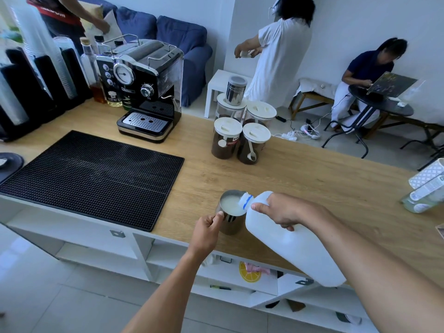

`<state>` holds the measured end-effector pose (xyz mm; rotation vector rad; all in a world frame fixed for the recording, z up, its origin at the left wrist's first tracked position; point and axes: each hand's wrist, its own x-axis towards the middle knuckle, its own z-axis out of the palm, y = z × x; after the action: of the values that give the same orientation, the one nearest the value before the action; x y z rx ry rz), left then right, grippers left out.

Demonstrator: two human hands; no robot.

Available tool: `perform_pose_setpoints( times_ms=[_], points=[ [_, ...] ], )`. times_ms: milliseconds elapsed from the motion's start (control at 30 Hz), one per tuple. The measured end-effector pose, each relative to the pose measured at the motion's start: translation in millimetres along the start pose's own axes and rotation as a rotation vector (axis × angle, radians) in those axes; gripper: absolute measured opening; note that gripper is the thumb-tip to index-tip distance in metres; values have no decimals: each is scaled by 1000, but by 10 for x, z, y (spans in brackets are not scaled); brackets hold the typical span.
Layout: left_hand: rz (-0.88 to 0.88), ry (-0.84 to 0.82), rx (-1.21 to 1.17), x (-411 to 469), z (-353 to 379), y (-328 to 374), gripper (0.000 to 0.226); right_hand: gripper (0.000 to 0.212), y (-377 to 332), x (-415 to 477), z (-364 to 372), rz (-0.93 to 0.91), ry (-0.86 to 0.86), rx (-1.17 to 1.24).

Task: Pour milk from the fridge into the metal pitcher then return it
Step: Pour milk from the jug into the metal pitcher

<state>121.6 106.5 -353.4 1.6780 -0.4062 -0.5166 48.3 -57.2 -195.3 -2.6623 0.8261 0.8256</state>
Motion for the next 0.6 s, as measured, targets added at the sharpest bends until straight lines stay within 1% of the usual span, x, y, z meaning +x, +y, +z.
perform_pose_setpoints(
  times_ms=[133,233,367,467,600],
  points=[
    [-3,16,-17,-42,18,30,48,54,87,19,96,-6,12,161],
    [-28,74,-21,-78,89,62,50,52,167,45,158,-6,11,327],
    [-53,164,-66,-151,229,89,50,49,265,3,153,-42,16,649],
    [-88,240,-101,-185,338,128,49,46,348,-66,68,-72,60,836],
    [-135,261,-106,-169,372,214,49,46,422,-139,-58,-107,184,1037]
  ],
)
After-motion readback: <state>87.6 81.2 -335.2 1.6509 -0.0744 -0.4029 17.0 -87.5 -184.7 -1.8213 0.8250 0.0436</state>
